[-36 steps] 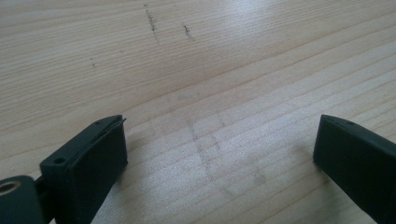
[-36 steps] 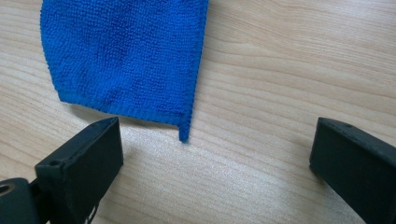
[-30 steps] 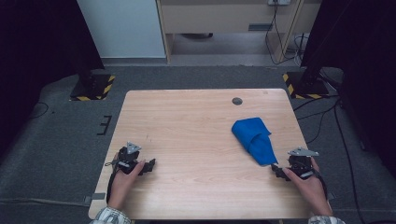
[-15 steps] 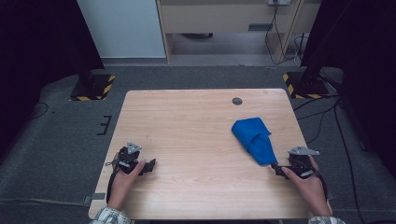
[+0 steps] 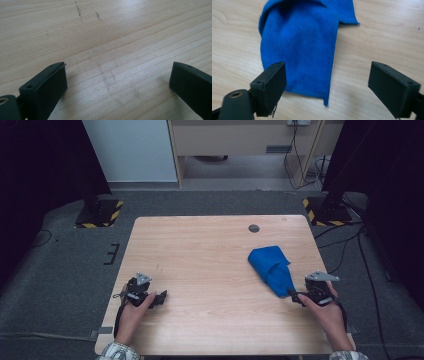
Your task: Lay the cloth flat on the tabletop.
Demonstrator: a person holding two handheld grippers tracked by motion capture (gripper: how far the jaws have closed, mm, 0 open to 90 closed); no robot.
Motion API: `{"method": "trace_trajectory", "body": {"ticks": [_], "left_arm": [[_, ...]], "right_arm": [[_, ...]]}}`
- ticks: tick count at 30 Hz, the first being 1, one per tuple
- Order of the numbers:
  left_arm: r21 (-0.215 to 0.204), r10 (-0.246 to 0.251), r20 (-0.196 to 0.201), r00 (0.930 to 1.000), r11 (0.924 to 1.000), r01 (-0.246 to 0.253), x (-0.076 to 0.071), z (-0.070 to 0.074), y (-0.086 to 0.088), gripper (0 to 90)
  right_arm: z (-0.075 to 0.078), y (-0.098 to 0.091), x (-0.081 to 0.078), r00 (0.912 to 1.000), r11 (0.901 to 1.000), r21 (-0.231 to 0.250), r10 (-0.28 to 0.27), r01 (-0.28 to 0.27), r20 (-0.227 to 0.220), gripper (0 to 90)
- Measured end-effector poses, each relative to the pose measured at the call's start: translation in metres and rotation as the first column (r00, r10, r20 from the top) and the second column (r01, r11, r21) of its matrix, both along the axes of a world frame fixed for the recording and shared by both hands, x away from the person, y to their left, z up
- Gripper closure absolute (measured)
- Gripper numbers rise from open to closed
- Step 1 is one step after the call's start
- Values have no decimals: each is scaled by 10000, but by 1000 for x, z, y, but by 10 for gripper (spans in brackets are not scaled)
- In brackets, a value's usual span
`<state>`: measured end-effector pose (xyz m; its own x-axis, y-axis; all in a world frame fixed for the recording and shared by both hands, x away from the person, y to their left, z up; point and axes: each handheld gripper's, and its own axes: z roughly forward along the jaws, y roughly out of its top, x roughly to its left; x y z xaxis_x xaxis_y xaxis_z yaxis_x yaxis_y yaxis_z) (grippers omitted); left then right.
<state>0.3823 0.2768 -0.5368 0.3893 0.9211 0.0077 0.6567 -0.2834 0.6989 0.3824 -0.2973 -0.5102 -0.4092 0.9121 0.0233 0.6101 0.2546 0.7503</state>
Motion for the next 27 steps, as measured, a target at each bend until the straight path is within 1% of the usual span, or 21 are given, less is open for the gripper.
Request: {"method": "trace_trajectory", "body": {"ticks": [1, 2, 3, 4, 7, 9, 10, 12, 14, 15, 17, 18, 21, 23, 25, 27], "left_arm": [[-1, 0, 0, 10000, 10000, 0, 0, 0, 0, 5], [0, -1, -1, 10000, 10000, 1, 0, 0, 0, 5], [0, -1, -1, 10000, 10000, 1, 0, 0, 0, 5], [-3, 1, 1, 10000, 10000, -1, 0, 0, 0, 5], [2, -11, -4, 10000, 10000, 11, 0, 0, 0, 4], [6, -31, -6, 10000, 10000, 31, 0, 0, 0, 3], [5, -39, -5, 10000, 10000, 39, 0, 0, 0, 3], [5, -40, -5, 10000, 10000, 40, 0, 0, 0, 3], [5, -39, -4, 10000, 10000, 39, 0, 0, 0, 3], [5, -39, -4, 10000, 10000, 39, 0, 0, 0, 3], [4, -41, -5, 10000, 10000, 41, 0, 0, 0, 3], [4, -40, -4, 10000, 10000, 40, 0, 0, 0, 3], [0, -48, -10, 10000, 10000, 48, 0, 0, 0, 3], [-4, -67, -15, 10000, 10000, 67, 0, 0, 0, 1], [7, -74, -18, 10000, 10000, 74, 0, 0, 0, 0], [1, -79, -15, 10000, 10000, 79, 0, 0, -1, 0]], "right_arm": [[3, 0, 2, 10000, 10000, 80, -37, 36, 34, 195], [9, 1, 5, 9999, 9997, 244, 27, -30, 107, 226], [9, 1, 5, 9999, 9997, 244, 27, -30, 107, 226], [13, 2, 8, 9999, 9997, 227, 43, -46, 147, 243], [24, 6, 14, 9996, 9996, 217, 166, -171, 241, 312], [30, 9, 18, 9993, 9996, 93, 261, -264, 256, 353], [36, 14, 23, 9985, 9994, -61, 349, -347, 430, 385], [42, 18, 27, 9979, 9988, -59, 494, -492, 421, 421], [47, 22, 32, 9967, 9981, -104, 618, -614, 528, 486], [47, 22, 32, 9967, 9981, -104, 618, -614, 528, 486], [51, 26, 36, 9961, 9976, 6, 694, -696, 546, 529], [54, 29, 39, 9955, 9976, -4, 693, -694, 646, 562], [55, 32, 44, 9951, 9971, -69, 766, -763, 633, 573], [56, 35, 47, 9951, 9965, 22, 838, -840, 533, 579], [58, 39, 51, 9939, 9954, -133, 951, -945, 568, 608], [59, 40, 53, 9939, 9955, -129, 949, -943, 564, 622]]}}
